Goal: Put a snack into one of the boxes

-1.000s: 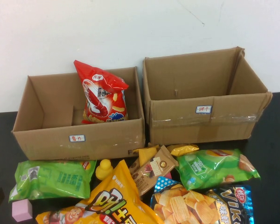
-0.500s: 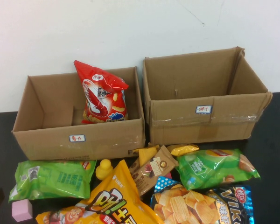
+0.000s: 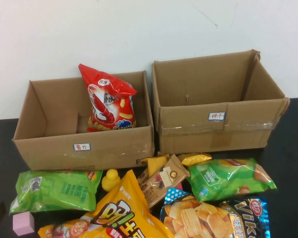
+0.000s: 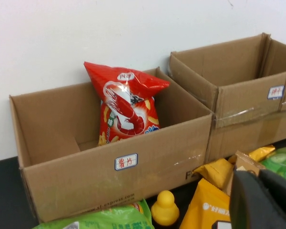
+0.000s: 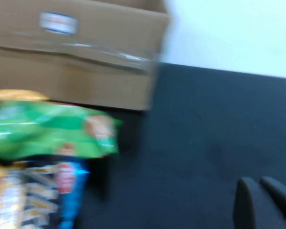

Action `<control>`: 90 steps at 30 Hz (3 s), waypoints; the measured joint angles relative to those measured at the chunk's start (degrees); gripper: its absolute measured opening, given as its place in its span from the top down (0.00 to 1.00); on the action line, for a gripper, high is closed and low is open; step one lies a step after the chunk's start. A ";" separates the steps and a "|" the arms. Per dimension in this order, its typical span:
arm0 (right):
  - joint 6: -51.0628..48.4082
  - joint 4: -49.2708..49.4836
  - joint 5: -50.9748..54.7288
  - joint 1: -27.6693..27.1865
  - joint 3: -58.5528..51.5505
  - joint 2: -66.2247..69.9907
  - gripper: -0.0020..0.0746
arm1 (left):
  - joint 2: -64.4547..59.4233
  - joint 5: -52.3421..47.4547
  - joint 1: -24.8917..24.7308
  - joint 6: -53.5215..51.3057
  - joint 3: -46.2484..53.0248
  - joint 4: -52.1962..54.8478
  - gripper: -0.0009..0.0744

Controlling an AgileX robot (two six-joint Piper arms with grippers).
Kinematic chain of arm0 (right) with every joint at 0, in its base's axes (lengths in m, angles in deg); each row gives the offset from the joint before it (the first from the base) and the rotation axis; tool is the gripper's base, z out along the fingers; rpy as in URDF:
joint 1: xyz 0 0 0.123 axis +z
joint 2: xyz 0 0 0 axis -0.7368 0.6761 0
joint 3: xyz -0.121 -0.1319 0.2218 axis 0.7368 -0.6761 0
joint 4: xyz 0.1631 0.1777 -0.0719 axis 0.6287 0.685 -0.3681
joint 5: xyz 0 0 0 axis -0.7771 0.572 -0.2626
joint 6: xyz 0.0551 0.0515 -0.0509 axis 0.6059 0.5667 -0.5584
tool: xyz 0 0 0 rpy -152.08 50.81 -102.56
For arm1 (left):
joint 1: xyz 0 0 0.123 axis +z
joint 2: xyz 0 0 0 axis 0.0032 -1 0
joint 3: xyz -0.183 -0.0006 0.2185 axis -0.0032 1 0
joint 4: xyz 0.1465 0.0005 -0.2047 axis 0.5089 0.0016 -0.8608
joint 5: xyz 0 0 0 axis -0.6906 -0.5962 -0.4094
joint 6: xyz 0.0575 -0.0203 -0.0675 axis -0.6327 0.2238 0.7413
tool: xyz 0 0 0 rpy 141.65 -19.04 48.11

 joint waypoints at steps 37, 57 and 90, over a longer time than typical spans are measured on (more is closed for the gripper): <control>6.78 -3.45 -0.65 -3.07 -6.99 -5.57 0.98 | 0.00 -1.78 0.00 0.00 0.00 -0.43 0.99; 6.91 -3.65 -0.65 -3.07 -6.99 -5.57 0.98 | 11.49 14.22 7.29 27.59 17.60 21.79 0.99; 6.91 -3.86 -0.65 -3.07 -6.99 -5.57 0.98 | 12.66 1.66 24.58 19.06 19.67 22.35 0.99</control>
